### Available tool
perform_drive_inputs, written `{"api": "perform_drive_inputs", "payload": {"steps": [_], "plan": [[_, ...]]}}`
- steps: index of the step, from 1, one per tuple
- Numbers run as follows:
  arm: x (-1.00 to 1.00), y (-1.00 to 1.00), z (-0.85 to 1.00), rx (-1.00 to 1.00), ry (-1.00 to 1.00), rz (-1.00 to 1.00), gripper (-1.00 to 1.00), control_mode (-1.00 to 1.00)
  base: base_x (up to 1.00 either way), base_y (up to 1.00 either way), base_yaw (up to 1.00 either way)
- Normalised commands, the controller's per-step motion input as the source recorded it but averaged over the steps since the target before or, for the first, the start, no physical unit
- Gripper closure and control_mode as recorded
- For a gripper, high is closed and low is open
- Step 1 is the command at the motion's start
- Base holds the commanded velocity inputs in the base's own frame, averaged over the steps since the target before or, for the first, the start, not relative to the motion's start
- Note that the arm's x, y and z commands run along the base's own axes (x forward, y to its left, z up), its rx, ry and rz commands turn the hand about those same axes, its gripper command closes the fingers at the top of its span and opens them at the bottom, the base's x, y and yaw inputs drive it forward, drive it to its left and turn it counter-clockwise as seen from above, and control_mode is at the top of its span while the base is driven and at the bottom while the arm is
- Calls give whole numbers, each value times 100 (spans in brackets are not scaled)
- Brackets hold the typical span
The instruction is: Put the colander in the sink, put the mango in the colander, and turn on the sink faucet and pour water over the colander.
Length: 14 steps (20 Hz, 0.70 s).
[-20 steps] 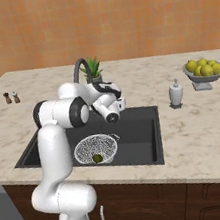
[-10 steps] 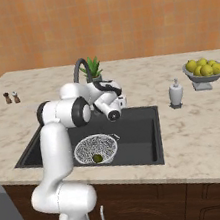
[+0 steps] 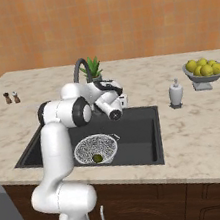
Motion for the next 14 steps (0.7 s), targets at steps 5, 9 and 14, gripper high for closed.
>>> {"api": "perform_drive_inputs", "payload": {"steps": [5, 9, 14], "plan": [[0, -38, 0, 1, 0, 0, -100, -100, 0, 0, 0], [0, -71, 0, 2, 0, 0, -100, -100, 0, 0, 0], [0, -89, 0, 4, 0, 0, -100, -100, 0, 0, 0]]}}
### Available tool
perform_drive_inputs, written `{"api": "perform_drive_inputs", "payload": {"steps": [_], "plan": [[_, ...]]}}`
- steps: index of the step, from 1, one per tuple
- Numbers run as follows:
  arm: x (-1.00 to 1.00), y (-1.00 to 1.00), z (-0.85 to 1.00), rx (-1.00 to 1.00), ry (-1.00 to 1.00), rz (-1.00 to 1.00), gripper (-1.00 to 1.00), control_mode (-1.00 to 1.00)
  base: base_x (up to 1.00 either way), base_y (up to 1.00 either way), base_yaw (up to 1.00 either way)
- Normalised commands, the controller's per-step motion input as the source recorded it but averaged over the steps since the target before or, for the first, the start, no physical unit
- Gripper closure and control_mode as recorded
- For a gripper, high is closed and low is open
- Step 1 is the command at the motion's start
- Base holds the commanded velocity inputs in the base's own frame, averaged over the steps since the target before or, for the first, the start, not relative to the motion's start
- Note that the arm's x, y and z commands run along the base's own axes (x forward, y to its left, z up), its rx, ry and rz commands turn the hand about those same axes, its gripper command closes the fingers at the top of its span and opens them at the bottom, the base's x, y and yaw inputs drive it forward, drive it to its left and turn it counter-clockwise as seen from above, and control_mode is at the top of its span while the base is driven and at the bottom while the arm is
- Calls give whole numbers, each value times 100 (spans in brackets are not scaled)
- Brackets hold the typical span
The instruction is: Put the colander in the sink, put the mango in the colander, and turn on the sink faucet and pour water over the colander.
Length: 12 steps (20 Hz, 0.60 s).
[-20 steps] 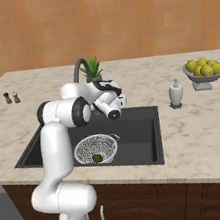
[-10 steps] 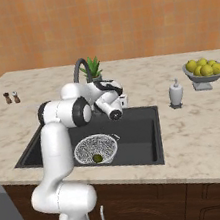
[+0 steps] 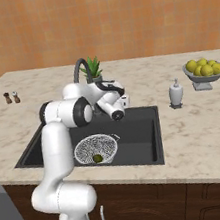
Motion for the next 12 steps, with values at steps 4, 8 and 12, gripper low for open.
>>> {"api": "perform_drive_inputs", "payload": {"steps": [4, 8, 12], "plan": [[0, -97, 0, 5, 0, 0, -100, -100, 0, 0, 0], [0, -100, 0, 8, 0, 0, -100, -100, 0, 0, 0], [0, -95, -11, 6, 0, 0, -100, -100, 0, 0, 0]]}}
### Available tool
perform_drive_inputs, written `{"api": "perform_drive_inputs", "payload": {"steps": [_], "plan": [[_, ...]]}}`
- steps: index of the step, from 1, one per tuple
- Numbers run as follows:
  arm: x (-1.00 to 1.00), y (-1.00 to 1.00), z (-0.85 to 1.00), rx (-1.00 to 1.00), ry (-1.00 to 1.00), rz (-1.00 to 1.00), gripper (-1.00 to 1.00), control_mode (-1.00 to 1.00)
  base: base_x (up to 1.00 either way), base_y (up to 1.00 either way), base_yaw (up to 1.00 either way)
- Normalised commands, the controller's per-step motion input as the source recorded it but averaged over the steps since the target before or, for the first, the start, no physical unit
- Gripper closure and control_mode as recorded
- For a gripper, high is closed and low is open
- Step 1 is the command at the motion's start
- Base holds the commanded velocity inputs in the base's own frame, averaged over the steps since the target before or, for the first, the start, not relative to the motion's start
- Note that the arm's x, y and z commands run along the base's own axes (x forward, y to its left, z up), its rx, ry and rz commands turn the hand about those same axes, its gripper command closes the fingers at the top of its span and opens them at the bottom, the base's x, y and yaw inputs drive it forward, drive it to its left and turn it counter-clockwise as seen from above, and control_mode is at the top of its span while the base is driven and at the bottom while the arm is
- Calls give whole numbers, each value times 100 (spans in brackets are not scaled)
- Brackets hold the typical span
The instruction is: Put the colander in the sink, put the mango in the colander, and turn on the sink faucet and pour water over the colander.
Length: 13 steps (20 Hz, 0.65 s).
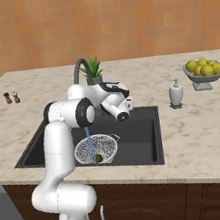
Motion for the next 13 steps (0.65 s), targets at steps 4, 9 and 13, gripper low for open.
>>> {"api": "perform_drive_inputs", "payload": {"steps": [4, 9, 13], "plan": [[0, -85, -12, 6, 0, 0, -100, -100, 0, 0, 0], [0, -13, -1, 0, 0, 0, -100, -100, 0, 0, 0], [0, 0, 0, 0, 0, 0, -100, -100, 0, 0, 0]]}}
